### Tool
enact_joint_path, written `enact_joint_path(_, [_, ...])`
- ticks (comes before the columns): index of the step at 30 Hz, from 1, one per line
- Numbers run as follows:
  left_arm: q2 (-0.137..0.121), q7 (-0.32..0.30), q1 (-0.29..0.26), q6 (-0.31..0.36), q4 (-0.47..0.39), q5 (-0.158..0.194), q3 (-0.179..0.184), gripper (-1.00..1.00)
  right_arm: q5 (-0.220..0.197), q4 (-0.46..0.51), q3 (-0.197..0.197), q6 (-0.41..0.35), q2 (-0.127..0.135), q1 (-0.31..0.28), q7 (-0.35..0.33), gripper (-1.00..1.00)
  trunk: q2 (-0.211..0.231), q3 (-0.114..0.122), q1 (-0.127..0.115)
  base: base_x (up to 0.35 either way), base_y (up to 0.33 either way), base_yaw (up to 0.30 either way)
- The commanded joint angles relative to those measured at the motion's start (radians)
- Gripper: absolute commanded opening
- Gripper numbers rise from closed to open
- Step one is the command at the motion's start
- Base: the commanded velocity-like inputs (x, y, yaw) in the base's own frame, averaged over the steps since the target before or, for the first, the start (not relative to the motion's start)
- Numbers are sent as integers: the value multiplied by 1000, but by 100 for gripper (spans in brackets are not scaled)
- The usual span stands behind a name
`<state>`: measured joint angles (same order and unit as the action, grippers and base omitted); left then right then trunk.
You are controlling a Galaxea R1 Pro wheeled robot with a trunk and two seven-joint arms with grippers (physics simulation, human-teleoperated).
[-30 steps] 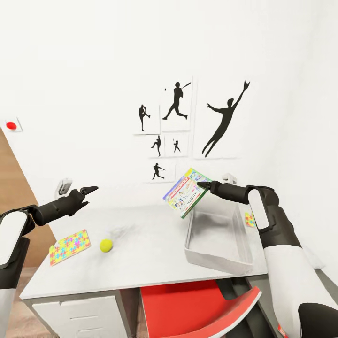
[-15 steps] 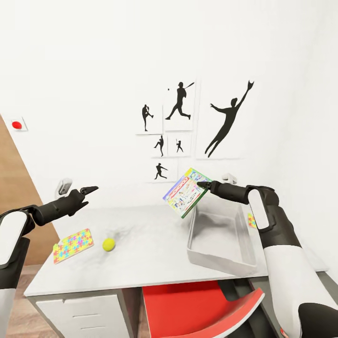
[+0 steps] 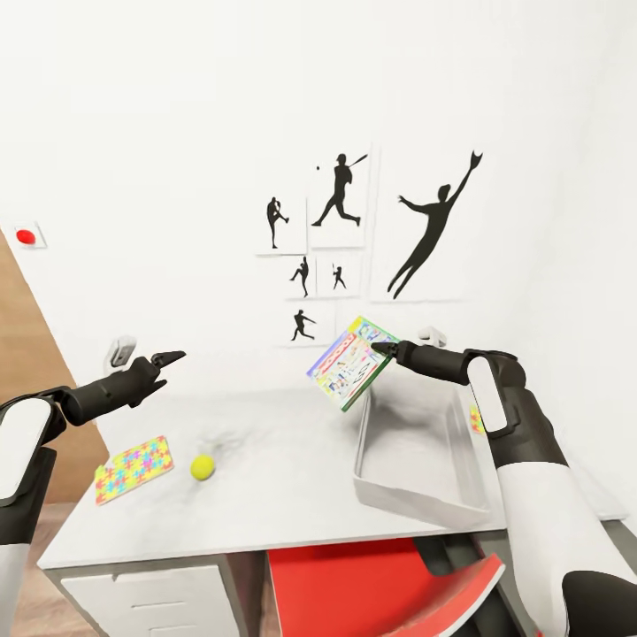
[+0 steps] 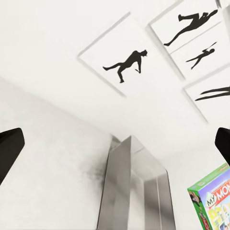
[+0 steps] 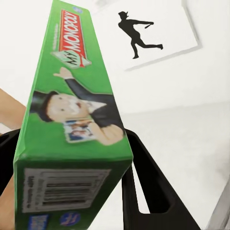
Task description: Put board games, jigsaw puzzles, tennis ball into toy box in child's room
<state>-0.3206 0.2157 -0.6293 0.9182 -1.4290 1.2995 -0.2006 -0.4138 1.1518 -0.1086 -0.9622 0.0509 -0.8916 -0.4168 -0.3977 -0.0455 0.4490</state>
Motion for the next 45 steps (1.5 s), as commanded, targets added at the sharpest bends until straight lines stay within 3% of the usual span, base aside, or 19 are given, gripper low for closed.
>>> enact_joint_path(1, [0, 10, -1, 4, -1, 11, -1, 100, 7, 0, -2, -4, 0, -1, -8, -100, -2, -2, 1, 208, 0, 1])
enact_joint_path(17, [0, 10, -1, 4, -1, 11, -2, 100, 7, 0, -2, -4, 0, -1, -8, -100, -2, -2, 1, 232, 0, 0])
enact_joint_path(45, [0, 10, -1, 4, -1, 11, -2, 100, 7, 0, -2, -4, 0, -1, -8, -100, -2, 2, 1, 20, 0, -94])
